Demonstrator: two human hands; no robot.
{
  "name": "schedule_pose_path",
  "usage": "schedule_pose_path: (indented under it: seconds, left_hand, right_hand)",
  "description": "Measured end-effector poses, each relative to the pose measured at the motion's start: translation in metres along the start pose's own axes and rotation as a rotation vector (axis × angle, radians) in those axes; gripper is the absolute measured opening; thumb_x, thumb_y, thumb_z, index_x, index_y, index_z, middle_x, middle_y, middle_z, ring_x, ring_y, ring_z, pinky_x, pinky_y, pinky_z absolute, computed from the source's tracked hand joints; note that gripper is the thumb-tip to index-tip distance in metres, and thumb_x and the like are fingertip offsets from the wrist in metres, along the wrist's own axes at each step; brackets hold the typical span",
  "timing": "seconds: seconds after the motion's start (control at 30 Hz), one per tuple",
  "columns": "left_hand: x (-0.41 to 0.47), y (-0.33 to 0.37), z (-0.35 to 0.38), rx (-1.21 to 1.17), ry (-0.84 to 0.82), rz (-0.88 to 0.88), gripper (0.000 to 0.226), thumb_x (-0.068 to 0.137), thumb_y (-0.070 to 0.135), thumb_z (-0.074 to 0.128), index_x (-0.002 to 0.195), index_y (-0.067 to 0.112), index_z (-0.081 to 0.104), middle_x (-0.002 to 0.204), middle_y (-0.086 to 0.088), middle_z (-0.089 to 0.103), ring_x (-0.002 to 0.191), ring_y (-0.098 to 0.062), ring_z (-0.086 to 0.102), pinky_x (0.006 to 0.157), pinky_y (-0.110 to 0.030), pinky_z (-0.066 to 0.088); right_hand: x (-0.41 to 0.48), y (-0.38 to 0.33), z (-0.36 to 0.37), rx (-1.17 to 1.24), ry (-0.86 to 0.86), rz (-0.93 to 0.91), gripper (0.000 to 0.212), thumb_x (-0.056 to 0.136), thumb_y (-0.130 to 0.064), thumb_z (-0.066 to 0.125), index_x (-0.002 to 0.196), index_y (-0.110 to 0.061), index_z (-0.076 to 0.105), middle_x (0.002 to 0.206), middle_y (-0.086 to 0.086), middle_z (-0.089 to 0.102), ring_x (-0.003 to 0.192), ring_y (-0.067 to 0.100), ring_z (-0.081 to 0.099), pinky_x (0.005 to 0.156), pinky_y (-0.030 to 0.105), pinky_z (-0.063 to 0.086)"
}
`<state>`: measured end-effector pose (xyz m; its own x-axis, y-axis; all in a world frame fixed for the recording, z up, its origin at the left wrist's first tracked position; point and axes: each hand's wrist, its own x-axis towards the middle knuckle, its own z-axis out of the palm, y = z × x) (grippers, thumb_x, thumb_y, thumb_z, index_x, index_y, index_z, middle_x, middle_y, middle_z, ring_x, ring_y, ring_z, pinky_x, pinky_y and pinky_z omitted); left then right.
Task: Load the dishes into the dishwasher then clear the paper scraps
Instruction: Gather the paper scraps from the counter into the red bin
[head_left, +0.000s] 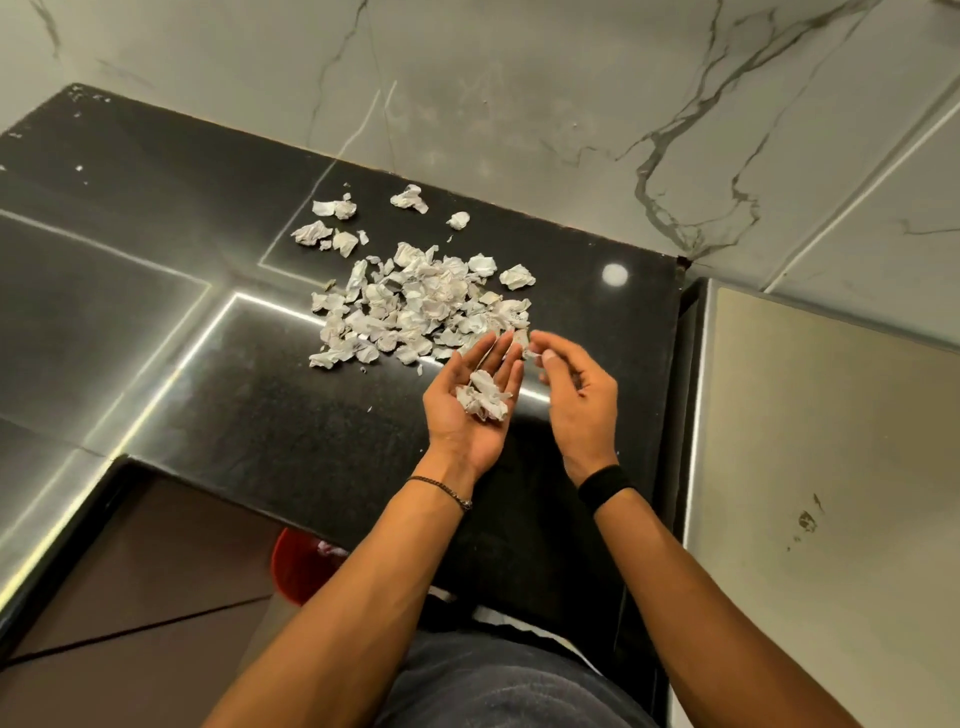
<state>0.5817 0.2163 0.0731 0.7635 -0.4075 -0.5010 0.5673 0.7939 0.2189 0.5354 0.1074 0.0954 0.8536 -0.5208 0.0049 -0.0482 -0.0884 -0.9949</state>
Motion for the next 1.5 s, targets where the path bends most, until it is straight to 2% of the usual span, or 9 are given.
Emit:
schedule_pose_path:
  seconds: [0.17,0.33,0.57,0.87,1.03,1.2,1.3,1.4,1.5]
  left_hand:
    - [-0.027,0.01,-0.016,-0.094,0.067,0.115,0.039,0.103,0.029,0.047,0.123,0.0,0.064,0.131,-0.021,0.066,0.123,-0.034,0.065,0.107,-0.04,0.05]
    - [-0.063,0.046,-0.041,-0.157,0.157,0.302,0.044,0.107,0.032,0.041,0.122,-0.001,0.065,0.128,-0.022,0.067,0.124,-0.035,0.063,0.109,-0.041,0.048]
    - [-0.126,0.1,-0.09,-0.22,0.235,0.423,0.044,0.107,0.033,0.038,0.114,0.0,0.068,0.118,-0.019,0.07,0.128,-0.035,0.059,0.116,-0.042,0.042]
    - [-0.202,0.149,-0.208,-0.269,0.482,0.463,0.034,0.106,0.023,0.045,0.116,-0.001,0.067,0.109,-0.015,0.072,0.117,-0.028,0.063,0.118,-0.041,0.039]
    - [-0.188,0.156,-0.298,-0.174,0.669,0.401,0.028,0.104,0.02,0.048,0.113,0.007,0.071,0.104,-0.01,0.076,0.102,-0.021,0.071,0.103,-0.032,0.05]
    - [-0.116,0.147,-0.418,-0.019,0.929,0.281,0.048,0.106,0.036,0.042,0.137,0.003,0.059,0.128,-0.013,0.066,0.119,-0.027,0.063,0.107,-0.041,0.048]
    - [-0.064,0.136,-0.496,0.193,0.874,0.306,0.064,0.094,0.056,0.051,0.138,0.011,0.06,0.13,-0.002,0.067,0.119,-0.018,0.063,0.108,-0.043,0.05]
    - [-0.035,0.134,-0.536,0.149,0.799,0.302,0.053,0.106,0.042,0.042,0.144,0.007,0.054,0.134,-0.012,0.065,0.113,-0.021,0.066,0.089,-0.031,0.056]
    - [-0.019,0.138,-0.557,0.117,0.771,0.307,0.057,0.11,0.044,0.03,0.135,0.001,0.058,0.108,-0.015,0.069,0.101,-0.029,0.063,0.088,-0.036,0.054]
  right_hand:
    - [-0.032,0.001,0.053,0.439,0.079,0.276,0.029,0.106,-0.012,0.046,0.121,-0.007,0.069,0.122,0.008,0.072,0.118,0.02,0.066,0.104,0.035,0.052]
    - [-0.077,-0.011,0.111,0.642,0.045,0.385,0.03,0.105,-0.011,0.046,0.124,0.001,0.066,0.121,0.013,0.072,0.118,0.022,0.066,0.105,0.033,0.051]
    - [-0.147,-0.013,0.179,0.577,-0.162,0.368,0.03,0.105,-0.01,0.044,0.124,-0.008,0.068,0.125,0.007,0.071,0.119,0.015,0.065,0.097,0.025,0.051]
    - [-0.264,0.035,0.259,0.34,-0.392,0.494,0.033,0.101,-0.002,0.051,0.132,-0.006,0.063,0.129,0.009,0.069,0.12,0.02,0.066,0.102,0.033,0.053]
    - [-0.29,0.108,0.299,0.099,-0.52,0.543,0.038,0.097,-0.003,0.063,0.133,-0.011,0.062,0.13,0.001,0.067,0.121,0.01,0.063,0.105,0.028,0.05]
    - [-0.291,0.238,0.336,-0.184,-0.53,0.679,0.025,0.094,-0.017,0.069,0.118,-0.013,0.062,0.113,0.004,0.068,0.116,0.023,0.063,0.095,0.024,0.05]
    - [-0.284,0.321,0.355,-0.168,-0.579,0.718,0.037,0.098,-0.017,0.065,0.134,-0.009,0.061,0.129,0.009,0.066,0.119,0.022,0.062,0.102,0.036,0.05]
    - [-0.274,0.374,0.369,0.033,-0.52,0.89,0.022,0.1,-0.015,0.058,0.118,-0.006,0.068,0.107,0.007,0.073,0.101,0.022,0.068,0.088,0.037,0.055]
    - [-0.268,0.407,0.371,0.092,-0.458,0.883,0.021,0.103,-0.019,0.052,0.114,-0.011,0.068,0.113,0.01,0.071,0.112,0.029,0.065,0.102,0.045,0.052]
